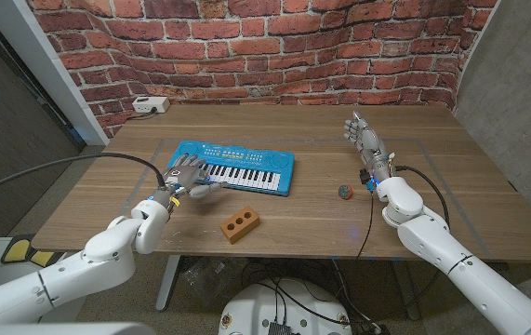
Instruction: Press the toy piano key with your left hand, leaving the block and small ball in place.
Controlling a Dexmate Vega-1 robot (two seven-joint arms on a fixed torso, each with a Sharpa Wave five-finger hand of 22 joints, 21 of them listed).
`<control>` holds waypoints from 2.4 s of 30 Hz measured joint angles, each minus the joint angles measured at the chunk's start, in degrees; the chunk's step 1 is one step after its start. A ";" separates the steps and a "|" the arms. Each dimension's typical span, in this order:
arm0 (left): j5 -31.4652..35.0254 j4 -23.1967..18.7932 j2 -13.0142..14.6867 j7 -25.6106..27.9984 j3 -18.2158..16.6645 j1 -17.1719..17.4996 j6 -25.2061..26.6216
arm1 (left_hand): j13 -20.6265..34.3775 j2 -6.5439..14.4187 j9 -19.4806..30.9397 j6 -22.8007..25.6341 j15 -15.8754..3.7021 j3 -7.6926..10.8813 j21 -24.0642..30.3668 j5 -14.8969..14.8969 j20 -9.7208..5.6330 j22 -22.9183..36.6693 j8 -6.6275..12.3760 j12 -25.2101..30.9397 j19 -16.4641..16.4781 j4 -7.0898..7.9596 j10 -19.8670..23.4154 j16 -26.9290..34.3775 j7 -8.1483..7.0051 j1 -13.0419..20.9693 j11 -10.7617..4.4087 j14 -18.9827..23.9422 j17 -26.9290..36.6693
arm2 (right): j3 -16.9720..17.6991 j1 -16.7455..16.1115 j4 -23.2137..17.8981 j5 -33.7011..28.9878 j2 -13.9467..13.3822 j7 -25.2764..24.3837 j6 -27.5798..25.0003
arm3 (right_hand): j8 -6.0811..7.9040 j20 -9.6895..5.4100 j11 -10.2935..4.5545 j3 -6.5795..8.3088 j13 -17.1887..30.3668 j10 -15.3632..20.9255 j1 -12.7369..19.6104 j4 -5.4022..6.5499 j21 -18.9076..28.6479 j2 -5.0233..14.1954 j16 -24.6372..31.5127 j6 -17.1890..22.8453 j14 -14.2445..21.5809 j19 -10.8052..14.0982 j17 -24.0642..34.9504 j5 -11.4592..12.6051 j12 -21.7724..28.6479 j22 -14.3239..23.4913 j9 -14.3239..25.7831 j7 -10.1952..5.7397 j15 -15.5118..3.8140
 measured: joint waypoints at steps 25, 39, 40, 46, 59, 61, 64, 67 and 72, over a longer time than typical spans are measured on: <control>-0.30 0.47 -0.32 -1.60 0.83 -1.48 0.04 | 0.00 0.01 0.06 0.42 0.09 -0.41 0.00 0.00 -0.01 0.00 -0.32 0.00 0.01 0.09 0.00 0.23 0.00 0.00 0.01 0.09 0.00 | -0.18 0.93 0.78 0.02 0.24 0.07 -0.30 | 0.00 0.20 0.00 0.00 0.00 0.00 0.00 0.00 -0.40 0.00 0.00 0.29 0.00 0.19 0.00 0.00 0.00 0.30 0.00 -0.29 0.00; -0.74 -1.25 0.62 -2.39 -0.14 -1.27 0.96 | 0.00 0.01 0.07 0.06 0.09 -0.65 0.00 0.00 0.31 0.00 -0.31 0.00 -0.31 0.33 0.01 0.23 0.34 0.01 0.01 0.09 0.00 | 0.14 0.94 0.78 0.27 0.19 0.04 -0.27 | 0.00 0.20 0.00 0.00 0.00 0.00 0.00 0.00 -0.61 0.00 0.01 0.29 -0.24 0.18 0.00 0.00 0.00 0.30 0.00 -0.29 0.06; -0.94 -1.36 0.65 -2.39 -0.28 -1.18 0.96 | 0.00 0.01 0.10 -0.05 0.09 -0.65 0.00 0.00 0.31 0.00 -0.29 0.00 -0.31 0.33 0.01 0.22 0.46 0.01 0.01 0.09 0.00 | 0.16 0.94 0.78 0.28 0.18 0.04 -0.26 | 0.00 0.20 0.00 0.00 0.00 0.00 0.00 0.00 -0.61 0.00 0.01 0.29 -0.24 0.18 0.00 0.00 0.00 0.30 0.00 -0.29 0.06; -2.19 -2.21 1.13 -1.90 -1.57 -0.40 0.98 | 0.00 0.01 0.19 -0.76 0.08 -0.81 0.00 0.00 0.49 0.00 -0.40 0.00 -0.50 0.16 -0.12 0.22 1.14 0.01 0.14 0.08 0.00 | 0.29 0.94 0.81 0.28 0.17 0.04 0.04 | 0.00 0.20 0.00 0.00 0.00 0.00 0.00 0.00 -0.69 0.00 0.02 0.29 -0.04 0.18 0.00 0.00 0.00 0.30 0.00 -0.29 0.26; -5.85 -4.04 2.01 0.31 -5.07 1.97 0.87 | 0.00 0.02 0.15 -2.96 0.21 -1.20 0.00 0.00 0.82 0.00 -1.01 0.00 -0.83 0.40 -0.21 0.22 1.65 0.00 0.23 0.21 0.08 | 0.55 0.36 0.56 0.29 0.14 -0.12 0.62 | 0.00 0.20 0.11 0.00 0.00 0.11 0.00 0.00 -0.84 0.00 0.04 0.29 -0.03 0.18 0.00 0.00 0.00 0.29 0.00 -0.29 0.26; -6.77 -4.20 2.01 0.73 -5.69 2.37 0.74 | 0.07 0.02 0.19 -6.22 0.68 -1.64 0.00 0.00 1.04 0.00 -1.44 0.00 -1.05 0.46 -0.74 0.22 1.74 0.00 0.77 0.32 0.14 | 0.59 0.21 0.39 0.29 0.11 -0.18 0.63 | 0.00 0.20 0.11 0.00 0.00 0.11 0.00 0.00 -0.84 0.00 0.04 0.29 -0.03 0.18 0.00 0.00 0.00 0.29 0.00 -0.29 0.26; -8.93 -4.37 2.01 1.54 -7.11 3.31 -0.23 | 0.14 0.22 0.32 -11.36 1.99 -2.06 0.00 0.00 1.68 0.00 -1.85 0.00 -1.03 0.64 -1.97 0.22 1.89 -0.21 1.57 -0.36 0.14 | 0.61 0.01 0.22 0.28 0.07 -0.29 0.67 | 0.00 0.20 0.11 0.00 0.00 0.11 0.00 0.00 -0.84 0.00 0.04 0.29 -0.03 0.18 0.00 0.00 0.00 0.29 0.00 -0.29 0.26; -12.02 -4.31 1.86 2.23 -9.29 4.58 -2.31 | 0.14 0.55 0.32 -15.34 2.46 -2.56 0.00 0.00 1.89 0.20 -1.88 0.00 -1.04 0.78 -2.58 0.22 2.40 -0.53 2.17 -0.85 0.14 | 0.62 -0.21 -0.05 0.20 0.04 -0.41 0.72 | 0.00 0.20 0.11 0.00 0.00 0.11 0.00 0.00 -0.84 0.00 0.04 0.29 -0.03 0.18 0.00 0.00 0.00 0.29 0.00 -0.29 0.26; -16.91 -3.44 1.40 3.12 -12.46 6.30 -6.38 | 0.26 1.27 0.58 -23.53 3.41 -2.92 0.61 0.00 2.47 0.21 -1.87 0.00 -1.02 0.90 -2.35 0.22 3.18 -1.21 2.40 0.11 0.14 | 0.62 -0.57 -0.37 0.02 0.03 -0.54 0.93 | 0.00 0.20 0.11 0.00 0.00 0.11 0.00 0.00 -0.84 0.00 0.04 0.29 -0.03 0.18 0.00 0.00 0.00 0.29 0.00 -0.29 0.26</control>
